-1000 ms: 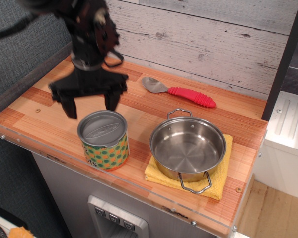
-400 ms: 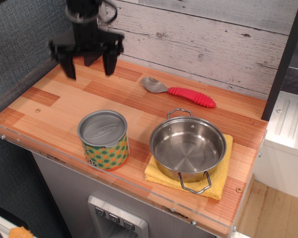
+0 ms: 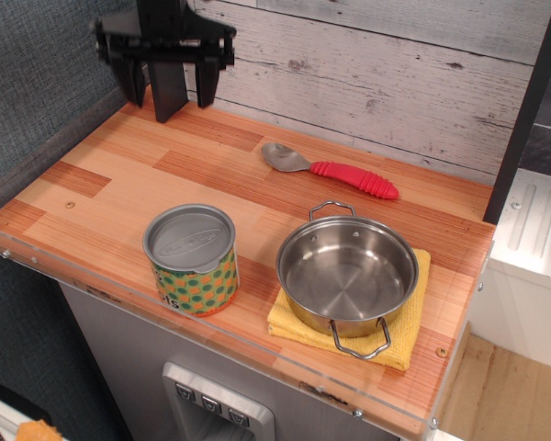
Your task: Slide the checkered can forward so that it's next to the silver pan.
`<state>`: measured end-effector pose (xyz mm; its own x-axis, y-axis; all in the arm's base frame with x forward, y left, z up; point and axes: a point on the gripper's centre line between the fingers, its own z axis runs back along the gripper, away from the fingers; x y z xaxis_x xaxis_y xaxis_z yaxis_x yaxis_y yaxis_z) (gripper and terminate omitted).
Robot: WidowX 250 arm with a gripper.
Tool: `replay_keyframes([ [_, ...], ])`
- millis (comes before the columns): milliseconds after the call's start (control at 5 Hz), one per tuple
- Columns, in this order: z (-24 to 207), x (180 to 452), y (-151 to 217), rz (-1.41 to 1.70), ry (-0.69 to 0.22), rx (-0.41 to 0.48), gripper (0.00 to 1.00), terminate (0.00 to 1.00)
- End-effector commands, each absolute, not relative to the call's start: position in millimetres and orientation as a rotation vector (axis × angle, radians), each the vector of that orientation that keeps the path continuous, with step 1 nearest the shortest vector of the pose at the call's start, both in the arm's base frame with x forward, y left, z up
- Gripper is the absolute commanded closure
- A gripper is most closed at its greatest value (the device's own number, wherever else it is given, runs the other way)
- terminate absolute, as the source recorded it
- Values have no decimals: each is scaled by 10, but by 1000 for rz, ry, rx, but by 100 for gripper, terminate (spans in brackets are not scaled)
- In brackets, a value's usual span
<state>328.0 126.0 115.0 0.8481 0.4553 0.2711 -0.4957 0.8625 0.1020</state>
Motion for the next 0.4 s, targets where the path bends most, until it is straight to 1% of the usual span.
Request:
replay_keyframes([
  [0,1417,3350,1326,470,-277,163,0,0],
  [200,1417,3350,1326,470,-277,163,0,100],
])
